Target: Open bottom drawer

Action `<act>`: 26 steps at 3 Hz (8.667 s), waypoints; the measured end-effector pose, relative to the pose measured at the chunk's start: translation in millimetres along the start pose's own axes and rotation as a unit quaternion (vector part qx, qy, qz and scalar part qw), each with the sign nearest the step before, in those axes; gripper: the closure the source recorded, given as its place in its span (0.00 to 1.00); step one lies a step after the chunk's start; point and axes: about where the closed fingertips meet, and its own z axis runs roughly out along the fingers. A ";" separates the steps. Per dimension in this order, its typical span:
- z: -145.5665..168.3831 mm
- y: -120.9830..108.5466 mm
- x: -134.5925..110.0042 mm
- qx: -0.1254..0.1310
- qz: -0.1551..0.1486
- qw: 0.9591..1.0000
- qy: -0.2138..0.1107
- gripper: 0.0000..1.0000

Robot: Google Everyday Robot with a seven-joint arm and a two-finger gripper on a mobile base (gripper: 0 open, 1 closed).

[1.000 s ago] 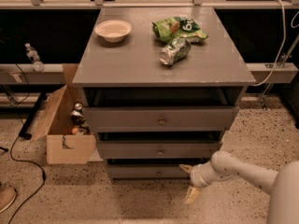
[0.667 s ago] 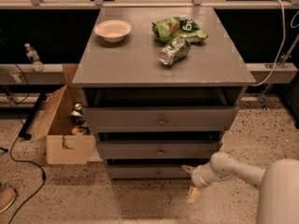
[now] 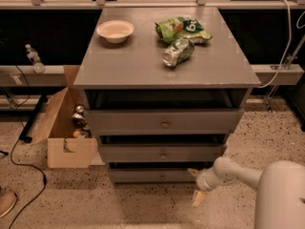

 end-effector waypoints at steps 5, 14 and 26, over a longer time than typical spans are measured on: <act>34.7 -58.2 40.6 0.041 -0.084 0.992 0.083 0.00; 22.6 -54.1 65.7 0.063 -0.047 0.987 0.141 0.27; 33.3 21.1 84.9 -0.075 -0.010 0.981 0.177 0.99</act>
Offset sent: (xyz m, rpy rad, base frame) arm 0.0231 -0.0101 -0.0013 -0.1747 -0.2052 0.1270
